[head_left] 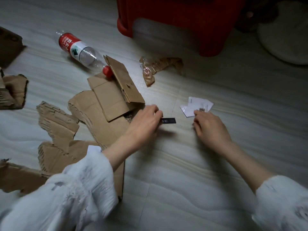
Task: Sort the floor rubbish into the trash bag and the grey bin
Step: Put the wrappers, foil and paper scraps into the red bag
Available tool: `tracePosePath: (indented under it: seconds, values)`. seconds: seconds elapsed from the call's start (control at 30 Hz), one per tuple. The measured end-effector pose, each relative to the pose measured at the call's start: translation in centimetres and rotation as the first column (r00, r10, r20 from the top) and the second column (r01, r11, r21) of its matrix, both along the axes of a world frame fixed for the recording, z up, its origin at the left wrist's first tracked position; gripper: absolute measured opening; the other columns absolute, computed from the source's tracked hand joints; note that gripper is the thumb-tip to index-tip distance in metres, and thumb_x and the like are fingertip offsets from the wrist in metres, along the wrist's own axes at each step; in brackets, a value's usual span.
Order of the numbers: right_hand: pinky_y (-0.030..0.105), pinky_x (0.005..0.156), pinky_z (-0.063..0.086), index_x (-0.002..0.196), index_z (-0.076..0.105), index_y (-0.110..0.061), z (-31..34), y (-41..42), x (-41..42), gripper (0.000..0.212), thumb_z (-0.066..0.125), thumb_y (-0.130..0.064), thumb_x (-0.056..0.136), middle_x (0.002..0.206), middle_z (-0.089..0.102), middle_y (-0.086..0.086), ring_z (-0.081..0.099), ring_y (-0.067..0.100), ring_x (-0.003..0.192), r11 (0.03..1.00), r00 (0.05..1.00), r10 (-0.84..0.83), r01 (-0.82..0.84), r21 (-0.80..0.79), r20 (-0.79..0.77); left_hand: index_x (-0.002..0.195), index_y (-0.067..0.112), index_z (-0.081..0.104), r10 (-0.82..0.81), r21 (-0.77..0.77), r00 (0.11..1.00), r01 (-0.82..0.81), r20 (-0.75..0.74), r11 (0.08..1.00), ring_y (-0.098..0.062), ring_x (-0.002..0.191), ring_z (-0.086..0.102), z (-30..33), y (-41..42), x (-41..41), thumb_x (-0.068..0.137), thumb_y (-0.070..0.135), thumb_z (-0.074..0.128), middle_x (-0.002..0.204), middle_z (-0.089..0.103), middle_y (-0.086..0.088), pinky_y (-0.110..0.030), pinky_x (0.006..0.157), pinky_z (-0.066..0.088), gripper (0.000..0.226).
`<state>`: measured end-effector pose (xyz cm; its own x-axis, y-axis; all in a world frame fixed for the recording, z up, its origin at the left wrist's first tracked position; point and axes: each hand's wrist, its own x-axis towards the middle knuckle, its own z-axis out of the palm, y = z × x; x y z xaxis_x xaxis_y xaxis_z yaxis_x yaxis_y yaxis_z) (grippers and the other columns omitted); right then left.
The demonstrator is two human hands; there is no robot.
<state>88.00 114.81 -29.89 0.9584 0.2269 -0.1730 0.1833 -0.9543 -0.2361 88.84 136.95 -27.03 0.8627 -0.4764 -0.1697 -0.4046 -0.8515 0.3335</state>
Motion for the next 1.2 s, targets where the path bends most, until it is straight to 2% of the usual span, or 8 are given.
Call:
tracePosePath:
  seconds: [0.1,0.27,0.5,0.7,0.8,0.87,0.97,1.2]
  values:
    - [0.039,0.059,0.048,0.072,0.061,-0.004,0.1,-1.4,-2.7,0.006,0.067,-0.003,0.073,0.072,0.063,0.016,0.062,0.036,0.067,0.996,0.994,-0.081,0.078,0.049,0.08,0.11,0.001,0.05,0.135,0.012,0.991,-0.135,-0.002,0.991,-0.033,0.136,0.027,-0.8,-1.6,4.6,0.094,0.02,0.047,0.149,0.023,-0.02,-0.043,0.107,0.033,0.025]
    - [0.043,0.073,0.048,0.074,0.063,-0.003,-0.2,-0.9,-5.4,0.01,0.072,-0.001,0.071,0.099,0.061,0.018,0.058,0.039,0.093,0.98,0.984,-0.181,0.18,0.089,0.003,0.125,-0.002,0.036,0.255,0.179,0.955,-0.228,-0.149,0.957,-0.036,0.139,0.015,-2.6,-2.6,9.0,0.091,0.018,0.047,0.147,0.019,-0.025,-0.045,0.112,0.025,0.041]
    - [0.042,0.108,0.032,0.088,0.062,0.001,-0.8,-1.5,-4.9,0.012,0.055,-0.009,0.088,0.146,0.038,0.018,0.034,0.031,0.137,0.976,0.972,-0.2,0.208,0.059,-0.122,0.109,0.008,0.044,0.19,0.157,0.979,-0.198,0.067,0.968,-0.032,0.107,0.046,-2.2,-3.1,1.1,0.086,0.002,0.047,0.119,0.048,-0.016,-0.036,0.079,0.04,0.024]
    - [0.043,0.072,0.05,0.076,0.066,-0.002,-0.3,-1.3,-6.4,0.002,0.067,-0.002,0.074,0.106,0.066,0.018,0.064,0.04,0.089,0.977,0.979,-0.204,0.203,0.058,0.011,0.074,0.015,0.051,0.138,0.157,0.989,-0.143,0.046,0.977,-0.023,0.053,0.052,-1.4,-3.1,-5.5,0.047,0.004,0.08,0.072,0.054,-0.005,-0.025,0.046,0.022,0.041]
    - [0.047,0.082,0.047,0.075,0.065,-0.003,0.1,-1.2,-6.3,0.004,0.067,-0.006,0.076,0.122,0.059,0.021,0.057,0.042,0.109,0.982,0.982,-0.188,0.189,0.017,-0.015,0.092,0.008,0.053,0.188,0.141,0.982,-0.186,-0.005,0.972,-0.035,0.105,0.05,-1.0,-2.6,-5.0,0.066,0.006,0.066,0.116,0.049,-0.017,-0.035,0.078,0.04,0.029]
    - [0.046,0.103,0.034,0.084,0.065,-0.004,0.1,-1.1,-5.6,0.01,0.063,-0.013,0.084,0.148,0.034,0.018,0.031,0.037,0.137,0.981,0.974,-0.196,0.195,-0.015,-0.113,0.112,0.005,0.047,0.181,0.211,0.979,-0.158,-0.091,0.965,-0.039,0.139,0.01,-1.3,-2.2,-4.0,0.078,0.011,0.055,0.15,0.013,-0.02,-0.047,0.11,0.018,0.035]
    - [0.039,0.111,0.023,0.097,0.064,-0.007,0.2,-0.7,-4.4,0.019,0.054,-0.022,0.092,0.156,0.017,0.012,0.014,0.03,0.143,0.972,0.945,-0.233,0.232,-0.033,-0.231,0.125,0.003,0.04,0.134,0.309,0.963,-0.056,-0.236,0.95,-0.04,0.141,-0.008,-1.3,-2.1,-2.6,0.082,0.012,0.052,0.153,-0.004,-0.024,-0.053,0.114,0.007,0.046]
    - [0.039,0.089,0.037,0.098,0.062,0.0,0.8,0.2,-5.5,0.018,0.058,-0.014,0.089,0.113,0.046,0.017,0.042,0.036,0.105,0.96,0.934,-0.28,0.276,-0.047,-0.221,0.126,0.003,0.043,0.118,0.262,0.992,-0.106,-0.034,0.959,-0.038,0.118,0.041,-1.2,-3.0,-5.3,0.083,-0.002,0.045,0.128,0.042,-0.021,-0.043,0.089,0.041,0.044]
